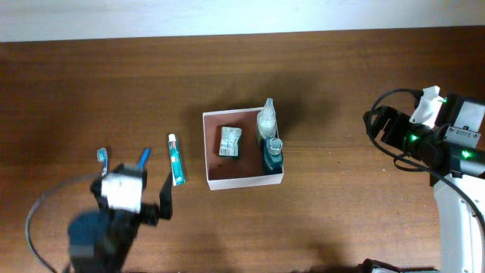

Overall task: Pack container
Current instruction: 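Move the right arm aside and the left gripper toward the Colgate tube, then close the left gripper on the Colgate toothpaste tube cap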

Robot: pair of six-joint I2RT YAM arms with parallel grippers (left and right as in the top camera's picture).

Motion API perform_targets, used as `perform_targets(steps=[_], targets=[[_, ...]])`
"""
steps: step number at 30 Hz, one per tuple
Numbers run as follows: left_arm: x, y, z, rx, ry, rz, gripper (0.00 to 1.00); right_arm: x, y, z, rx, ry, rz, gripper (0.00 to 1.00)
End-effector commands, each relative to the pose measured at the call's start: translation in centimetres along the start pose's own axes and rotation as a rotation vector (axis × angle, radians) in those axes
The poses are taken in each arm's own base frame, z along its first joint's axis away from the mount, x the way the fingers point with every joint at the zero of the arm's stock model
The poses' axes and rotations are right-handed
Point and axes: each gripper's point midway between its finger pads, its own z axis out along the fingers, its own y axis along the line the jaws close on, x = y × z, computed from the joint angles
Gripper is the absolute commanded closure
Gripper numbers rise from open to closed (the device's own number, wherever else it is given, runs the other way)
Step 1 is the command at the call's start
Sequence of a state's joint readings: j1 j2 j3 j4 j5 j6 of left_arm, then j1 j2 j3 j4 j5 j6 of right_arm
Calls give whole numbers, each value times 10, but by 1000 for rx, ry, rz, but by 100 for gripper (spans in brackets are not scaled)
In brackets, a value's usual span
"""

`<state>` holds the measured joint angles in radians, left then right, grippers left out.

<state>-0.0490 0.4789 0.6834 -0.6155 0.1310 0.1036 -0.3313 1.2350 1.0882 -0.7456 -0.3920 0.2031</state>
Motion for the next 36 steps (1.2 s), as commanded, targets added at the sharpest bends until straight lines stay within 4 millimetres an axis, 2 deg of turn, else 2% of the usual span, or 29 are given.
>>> perform_targets(steps=[1, 4, 6, 10, 11, 14, 16, 19, 22, 24, 26, 32, 33, 36], targets=[[0, 0, 27, 41, 175, -42, 0, -7, 0, -3, 6, -18, -4, 2], [-1, -19, 47, 181, 251, -74, 1, -7, 0, -3, 6, -18, -4, 2], [6, -29, 61, 249, 301, -97, 1, -7, 0, -3, 6, -18, -4, 2], [28, -27, 83, 252, 396, -119, 1, -7, 0, -3, 6, -18, -4, 2], [38, -26, 93, 248, 439, -127, 1, -7, 0, -3, 6, -18, -4, 2], [54, -26, 104, 252, 501, -143, 1, -7, 0, -3, 6, -18, -4, 2], [69, -22, 113, 230, 557, -150, 1, -7, 0, -3, 6, -18, -4, 2], [81, 0, 121, 62, 607, -256, 1, -7, 0, -3, 6, -18, -4, 1], [86, 19, 129, -83, 609, -360, 1, -7, 0, -3, 6, -18, -4, 2], [87, 27, 134, -140, 596, -396, 5, -7, 0, -3, 6, -18, -4, 2], [86, 30, 140, -160, 582, -420, 10, -7, 0, -3, 6, -18, -4, 2], [101, 31, 161, -163, 605, -440, 11, -7, 0, -3, 6, -18, -4, 2], [105, 31, 165, -164, 614, -440, 17, -7, 0, -3, 6, -18, -4, 2], [117, 31, 174, -166, 643, -440, 21, -7, 0, -3, 6, -18, -4, 2]])
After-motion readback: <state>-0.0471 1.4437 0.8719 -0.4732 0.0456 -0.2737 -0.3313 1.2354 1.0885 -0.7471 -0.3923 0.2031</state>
